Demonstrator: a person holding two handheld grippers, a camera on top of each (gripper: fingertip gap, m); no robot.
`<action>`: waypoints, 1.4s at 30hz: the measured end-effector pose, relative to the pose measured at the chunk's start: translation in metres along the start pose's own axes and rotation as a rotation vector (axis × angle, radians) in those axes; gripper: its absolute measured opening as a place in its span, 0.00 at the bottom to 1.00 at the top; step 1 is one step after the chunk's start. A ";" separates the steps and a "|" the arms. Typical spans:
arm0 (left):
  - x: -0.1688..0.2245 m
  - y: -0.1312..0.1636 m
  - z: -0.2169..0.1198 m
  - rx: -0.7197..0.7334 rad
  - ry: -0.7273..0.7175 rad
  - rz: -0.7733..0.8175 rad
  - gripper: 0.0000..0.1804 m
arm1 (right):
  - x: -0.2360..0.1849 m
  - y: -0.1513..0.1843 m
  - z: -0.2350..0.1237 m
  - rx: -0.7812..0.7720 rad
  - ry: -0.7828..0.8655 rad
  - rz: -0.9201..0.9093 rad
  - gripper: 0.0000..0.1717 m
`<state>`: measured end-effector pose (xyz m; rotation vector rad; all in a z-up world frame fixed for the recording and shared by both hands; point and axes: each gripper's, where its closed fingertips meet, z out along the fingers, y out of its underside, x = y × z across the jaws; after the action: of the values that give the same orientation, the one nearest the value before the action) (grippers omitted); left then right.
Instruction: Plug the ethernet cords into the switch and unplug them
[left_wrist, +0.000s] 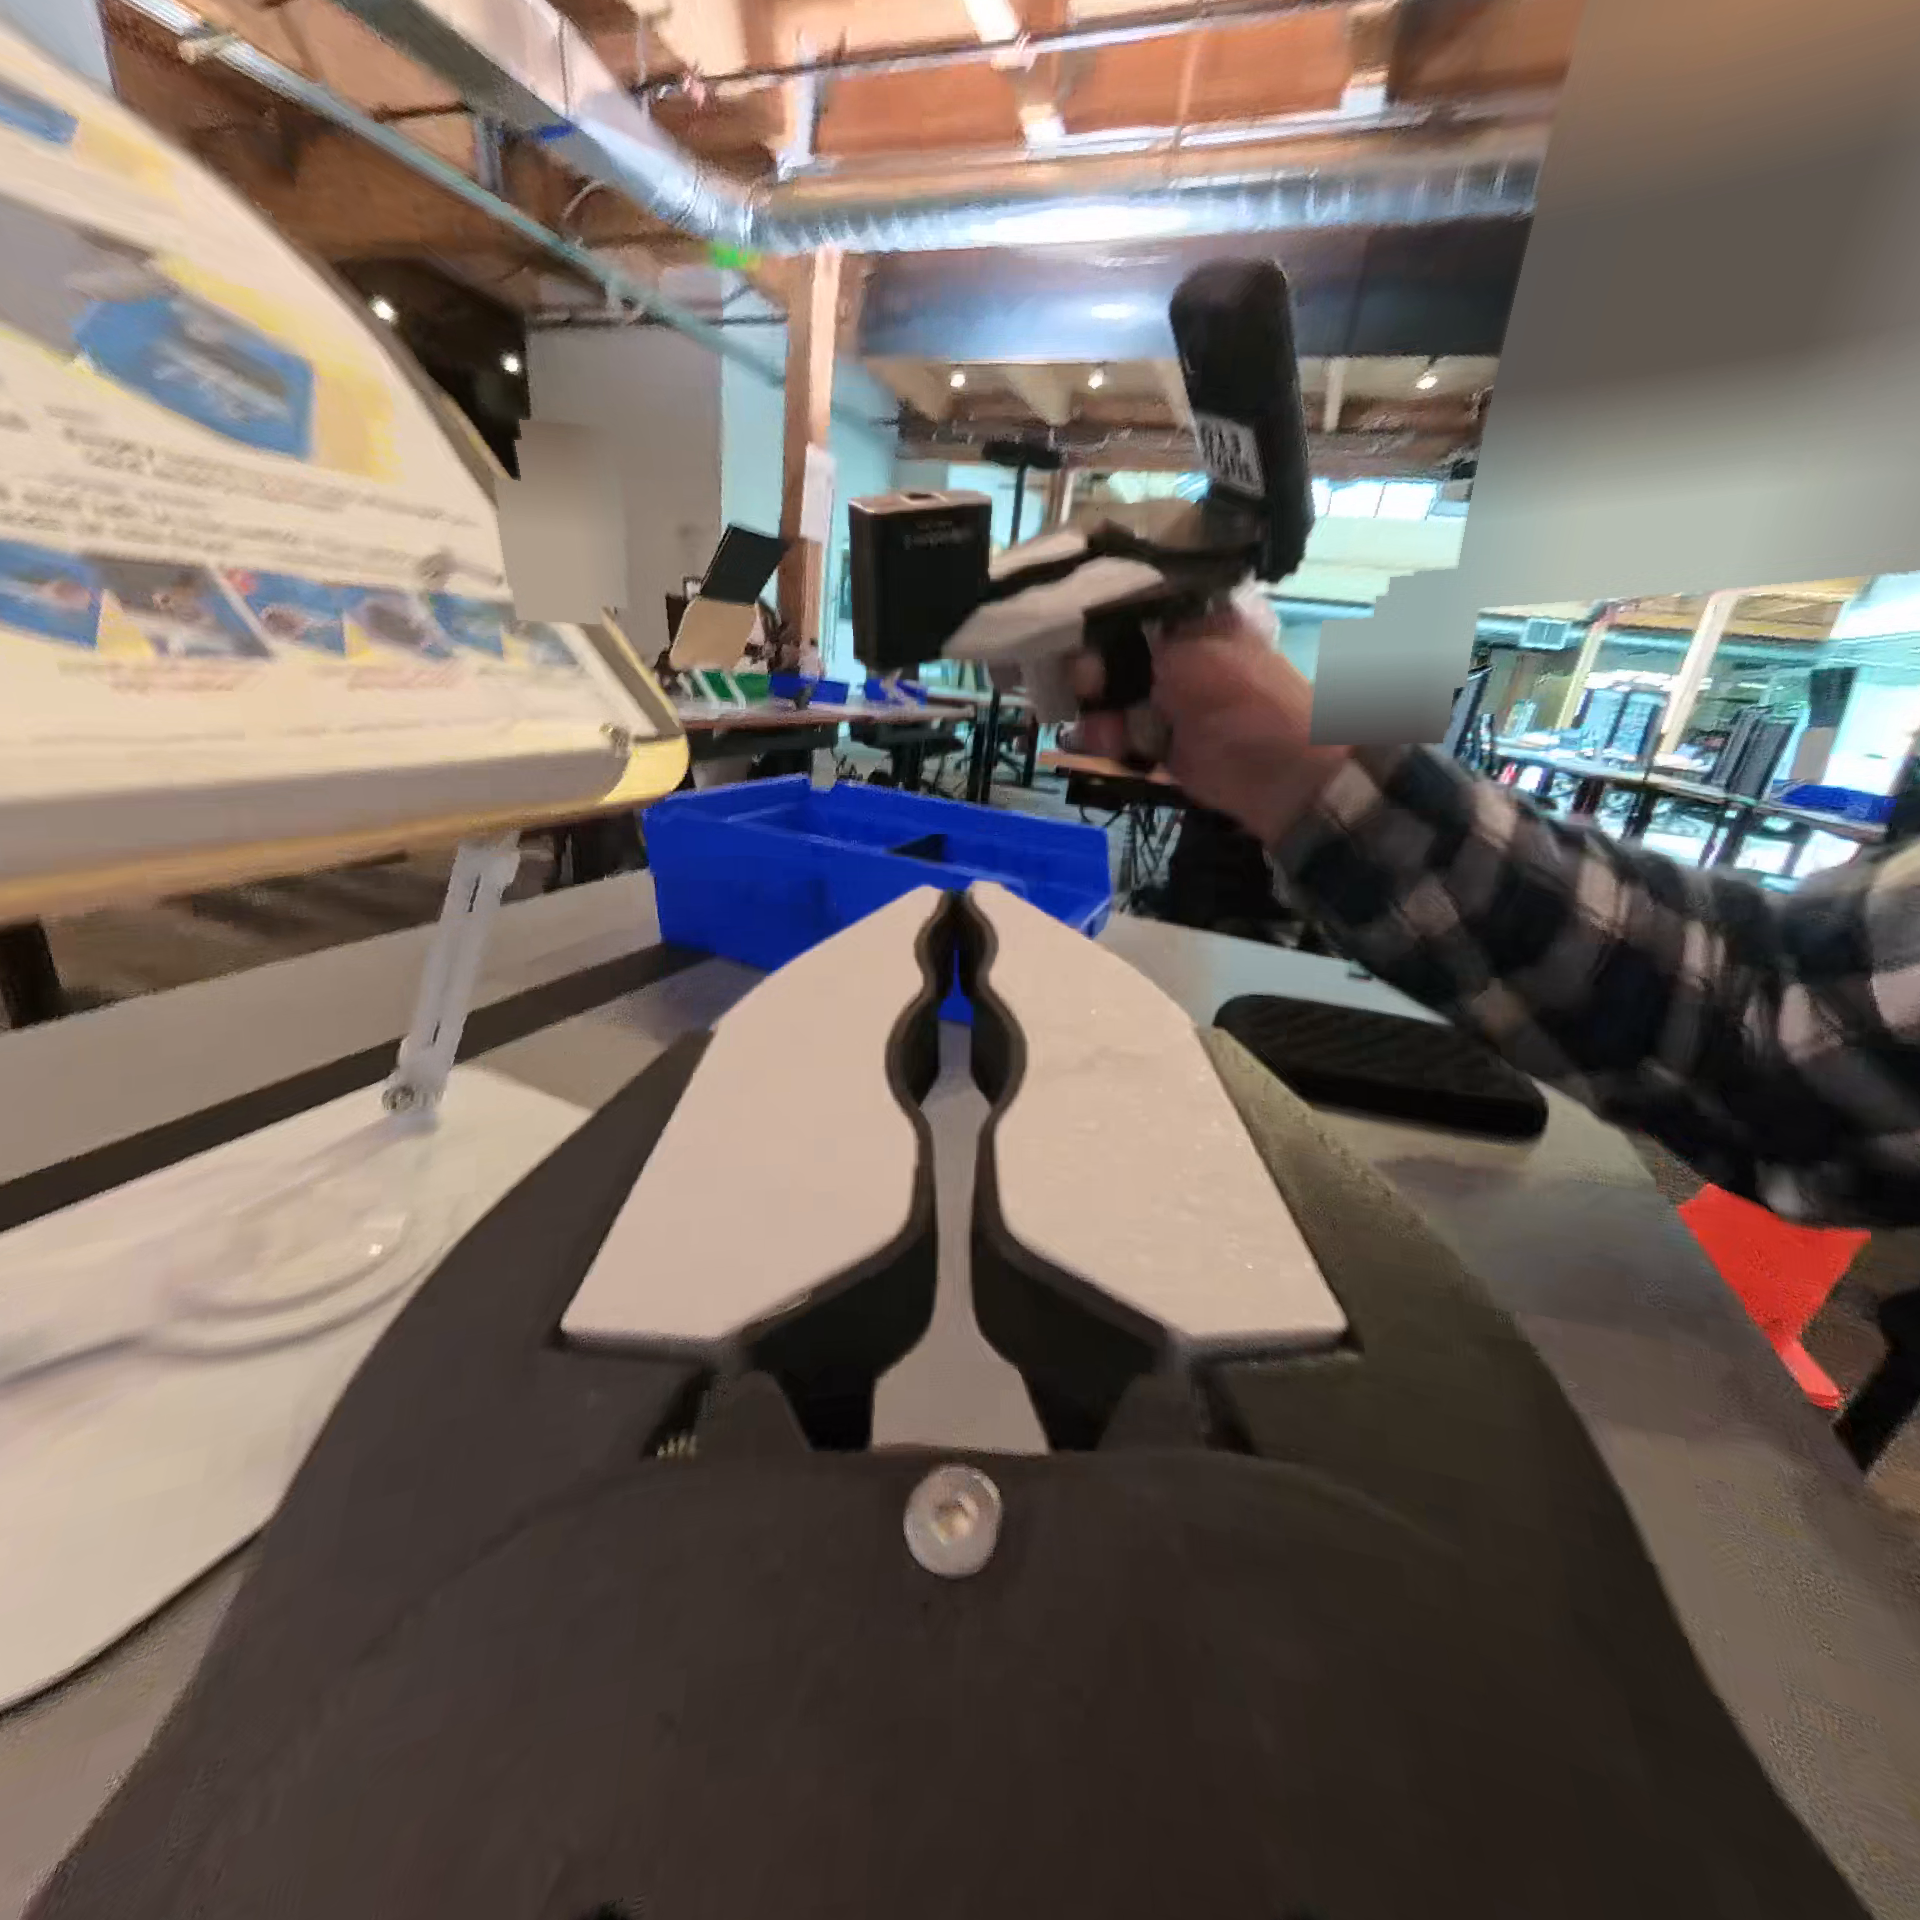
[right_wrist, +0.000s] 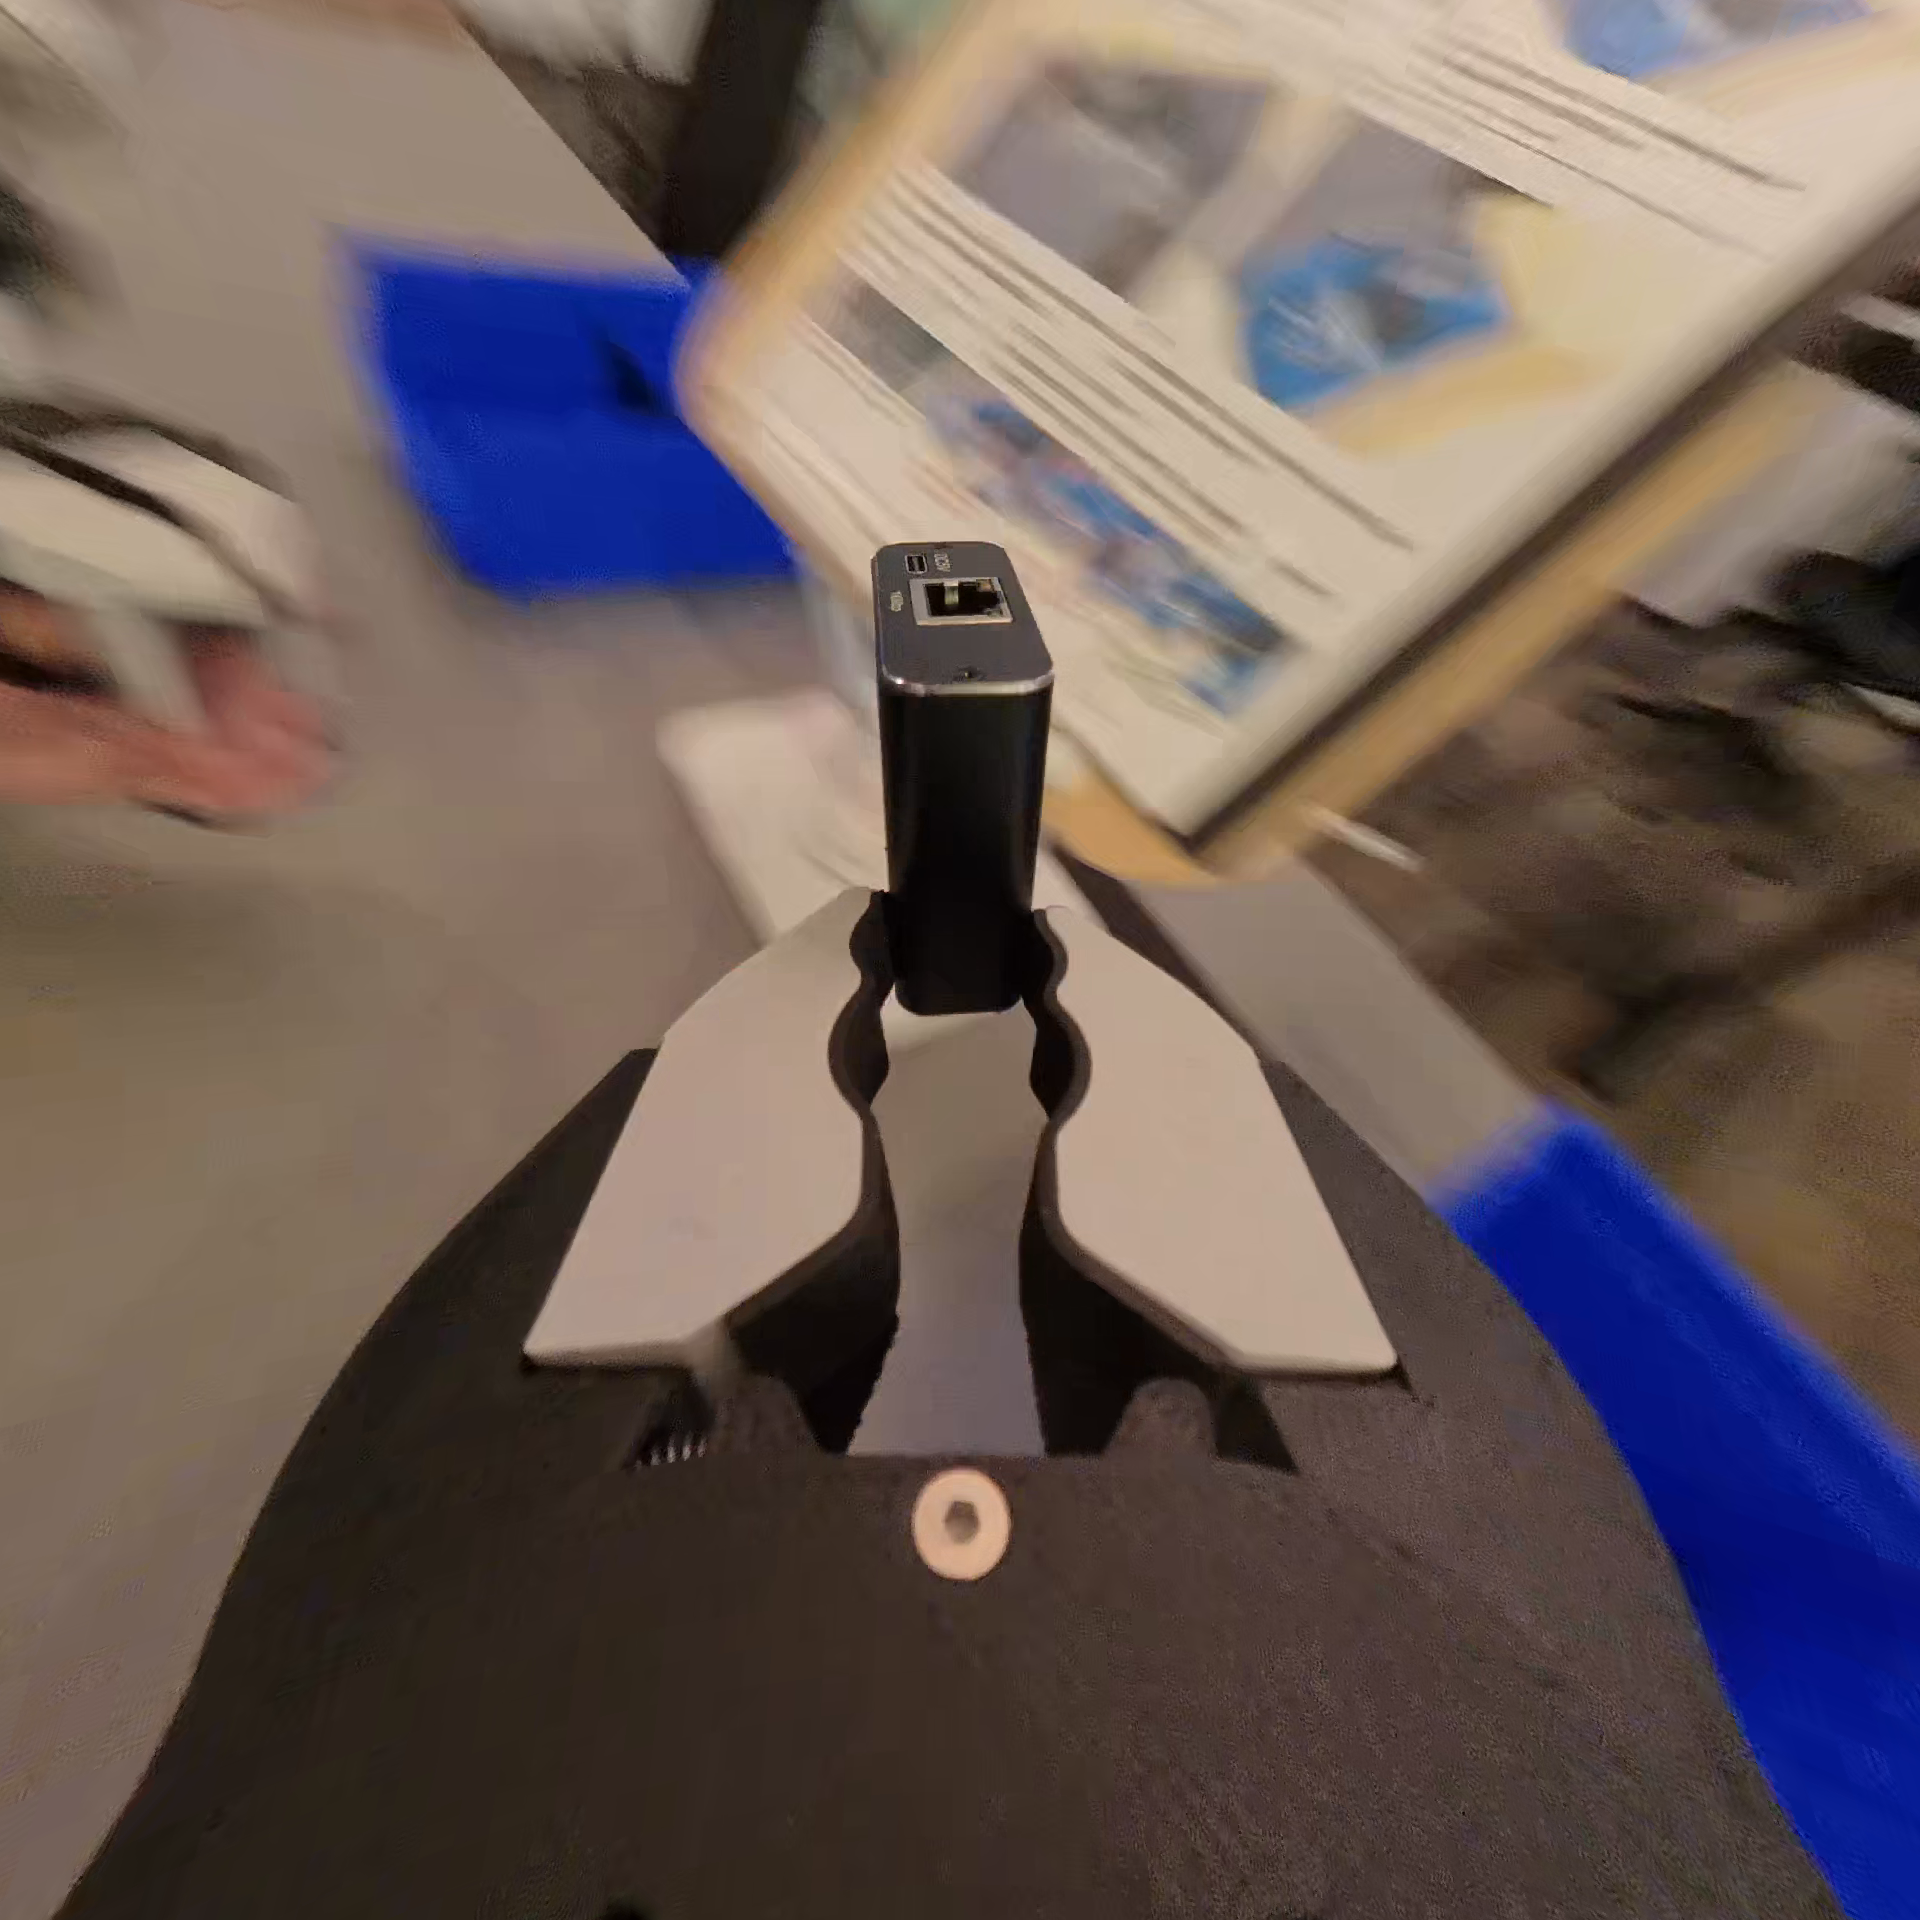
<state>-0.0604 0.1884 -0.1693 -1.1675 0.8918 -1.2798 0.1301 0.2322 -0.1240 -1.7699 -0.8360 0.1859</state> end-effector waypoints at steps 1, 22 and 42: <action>-0.003 0.007 0.001 -0.028 -0.004 -0.002 0.00 | 0.039 0.014 -0.008 -0.096 0.104 -0.033 0.14; -0.034 0.038 -0.002 -0.193 -0.188 0.164 0.21 | 0.225 0.195 -0.016 -0.799 0.332 0.239 0.41; -0.262 -0.099 -0.338 -0.608 -1.258 0.194 0.60 | 0.129 0.254 -0.194 -0.649 0.563 0.513 0.55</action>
<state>-0.4413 0.4054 -0.1784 -1.9233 0.3759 0.0674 0.4371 0.1271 -0.2417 -2.4537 -0.0029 -0.2800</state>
